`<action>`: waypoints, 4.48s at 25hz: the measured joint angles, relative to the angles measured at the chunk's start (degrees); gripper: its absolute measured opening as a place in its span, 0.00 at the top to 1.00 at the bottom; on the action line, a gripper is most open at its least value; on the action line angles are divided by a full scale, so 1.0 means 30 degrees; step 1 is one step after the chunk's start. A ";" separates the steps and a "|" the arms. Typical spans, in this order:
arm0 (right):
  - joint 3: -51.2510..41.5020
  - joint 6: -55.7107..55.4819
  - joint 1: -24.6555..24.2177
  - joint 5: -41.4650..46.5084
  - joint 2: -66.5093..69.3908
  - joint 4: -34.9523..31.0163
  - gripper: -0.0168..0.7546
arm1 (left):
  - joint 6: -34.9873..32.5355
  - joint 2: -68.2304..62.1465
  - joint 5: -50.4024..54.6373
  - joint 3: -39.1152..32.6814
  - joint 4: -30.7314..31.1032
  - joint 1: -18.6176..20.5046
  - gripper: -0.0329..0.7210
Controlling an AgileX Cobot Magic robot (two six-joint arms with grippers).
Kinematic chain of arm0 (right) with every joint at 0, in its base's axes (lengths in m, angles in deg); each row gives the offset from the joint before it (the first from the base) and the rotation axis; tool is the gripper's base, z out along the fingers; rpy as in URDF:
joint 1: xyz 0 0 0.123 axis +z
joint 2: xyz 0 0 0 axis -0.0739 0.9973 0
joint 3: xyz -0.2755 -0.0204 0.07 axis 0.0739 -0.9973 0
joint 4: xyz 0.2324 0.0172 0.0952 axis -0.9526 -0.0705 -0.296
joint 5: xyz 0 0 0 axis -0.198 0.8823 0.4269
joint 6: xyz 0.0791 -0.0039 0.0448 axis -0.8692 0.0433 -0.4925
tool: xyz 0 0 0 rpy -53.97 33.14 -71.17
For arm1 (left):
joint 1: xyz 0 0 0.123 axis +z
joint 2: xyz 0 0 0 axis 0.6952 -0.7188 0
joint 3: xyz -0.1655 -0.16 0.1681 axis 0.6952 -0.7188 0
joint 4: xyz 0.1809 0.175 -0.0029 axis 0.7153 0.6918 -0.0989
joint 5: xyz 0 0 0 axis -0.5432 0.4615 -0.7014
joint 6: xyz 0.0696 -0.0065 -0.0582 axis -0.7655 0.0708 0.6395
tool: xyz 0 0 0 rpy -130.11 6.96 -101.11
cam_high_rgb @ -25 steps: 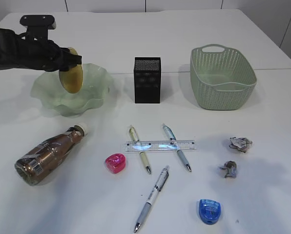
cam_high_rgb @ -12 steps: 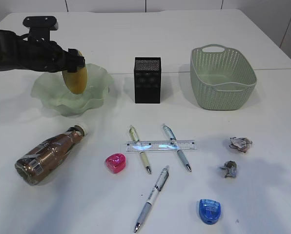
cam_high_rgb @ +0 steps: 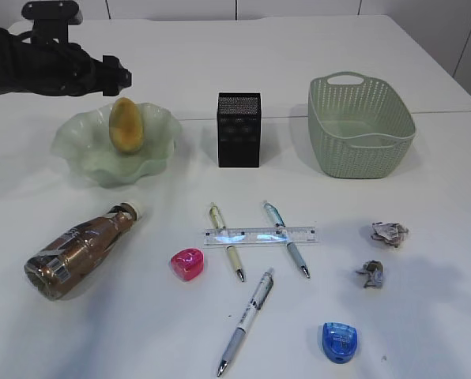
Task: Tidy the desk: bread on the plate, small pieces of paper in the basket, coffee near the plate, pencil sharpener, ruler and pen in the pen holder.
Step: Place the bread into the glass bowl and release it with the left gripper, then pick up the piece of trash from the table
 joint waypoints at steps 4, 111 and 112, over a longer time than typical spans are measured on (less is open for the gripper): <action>0.0000 0.0000 0.0000 0.0000 0.0000 0.0000 0.35 | 0.0000 0.0492 -0.0120 0.0031 0.0000 0.0000 0.23; 0.0000 0.0000 0.0000 -0.2334 0.4829 -0.0289 0.36 | 3.1569 2.5684 1.8560 -1.2766 3.2195 -0.2983 0.34; 0.0000 0.0000 0.0000 -0.2894 0.5450 -0.0289 0.36 | 3.1569 2.5684 1.8528 -1.2766 3.2195 -0.2983 0.34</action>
